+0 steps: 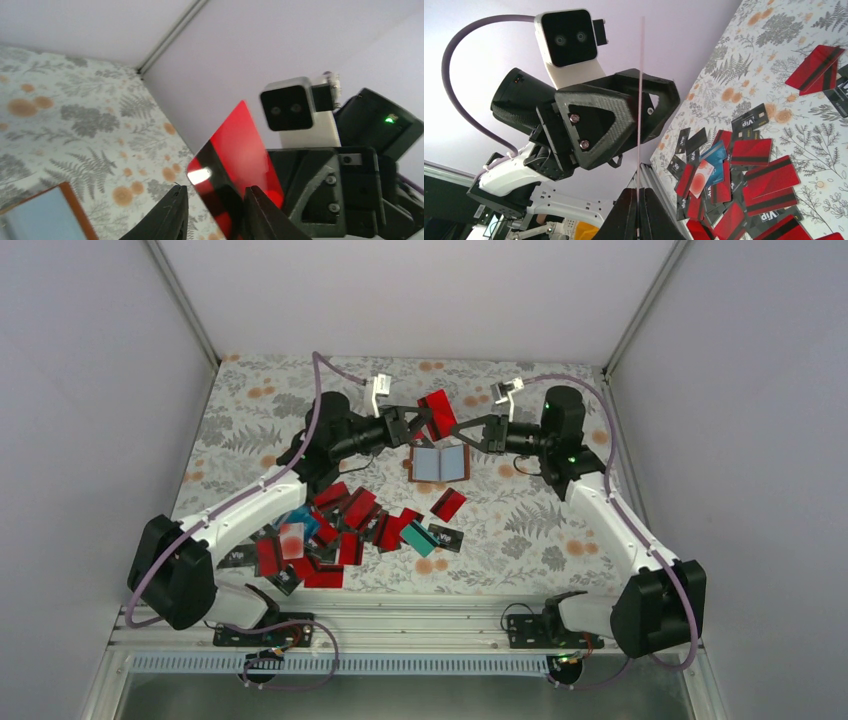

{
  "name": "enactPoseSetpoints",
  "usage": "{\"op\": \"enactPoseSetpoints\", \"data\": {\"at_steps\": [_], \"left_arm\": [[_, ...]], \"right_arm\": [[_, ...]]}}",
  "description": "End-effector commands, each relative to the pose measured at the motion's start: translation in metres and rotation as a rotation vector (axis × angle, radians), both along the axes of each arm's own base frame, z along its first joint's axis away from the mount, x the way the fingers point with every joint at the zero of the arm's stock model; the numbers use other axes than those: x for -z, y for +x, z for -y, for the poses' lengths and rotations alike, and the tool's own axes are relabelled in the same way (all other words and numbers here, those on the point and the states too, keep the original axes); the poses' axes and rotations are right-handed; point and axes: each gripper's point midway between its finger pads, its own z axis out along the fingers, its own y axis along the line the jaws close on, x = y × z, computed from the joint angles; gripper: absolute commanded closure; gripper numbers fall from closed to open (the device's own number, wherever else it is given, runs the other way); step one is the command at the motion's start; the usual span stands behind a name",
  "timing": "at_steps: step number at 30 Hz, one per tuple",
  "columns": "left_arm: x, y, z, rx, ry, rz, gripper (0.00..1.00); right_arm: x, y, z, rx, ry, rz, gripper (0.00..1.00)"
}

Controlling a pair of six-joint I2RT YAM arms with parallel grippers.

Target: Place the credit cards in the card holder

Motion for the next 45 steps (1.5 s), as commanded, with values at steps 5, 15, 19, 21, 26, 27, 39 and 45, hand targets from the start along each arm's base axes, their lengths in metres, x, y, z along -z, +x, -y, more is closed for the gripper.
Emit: {"op": "enactPoseSetpoints", "data": {"at_steps": [5, 15, 19, 21, 26, 27, 39, 45], "left_arm": [[-0.037, -0.017, 0.012, 0.14, -0.092, 0.135, 0.97], [-0.034, -0.033, 0.015, 0.22, -0.037, 0.147, 0.98], [-0.035, -0.041, 0.018, 0.276, -0.015, 0.15, 0.98], [-0.031, -0.042, 0.02, 0.293, 0.004, 0.143, 0.98], [-0.032, -0.043, 0.022, 0.307, 0.003, 0.138, 0.98], [-0.032, -0.042, 0.022, 0.308, 0.002, 0.136, 0.98], [-0.03, -0.042, 0.023, 0.313, 0.003, 0.107, 0.98], [-0.029, -0.04, 0.024, 0.314, -0.008, 0.103, 0.98]], "right_arm": [[-0.023, -0.008, -0.001, -0.061, 0.02, 0.093, 0.96], [-0.033, 0.0, 0.006, -0.043, -0.122, 0.26, 0.4], [-0.034, -0.003, 0.004, -0.068, -0.101, 0.264, 0.44], [-0.033, -0.005, 0.004, -0.082, -0.098, 0.264, 0.46], [-0.024, -0.006, 0.003, -0.102, -0.095, 0.241, 0.54], [-0.023, -0.006, 0.003, -0.104, -0.095, 0.239, 0.56], [-0.013, -0.015, 0.002, -0.127, -0.075, 0.215, 0.77], [-0.01, -0.019, 0.001, -0.142, -0.063, 0.209, 0.85]]}}
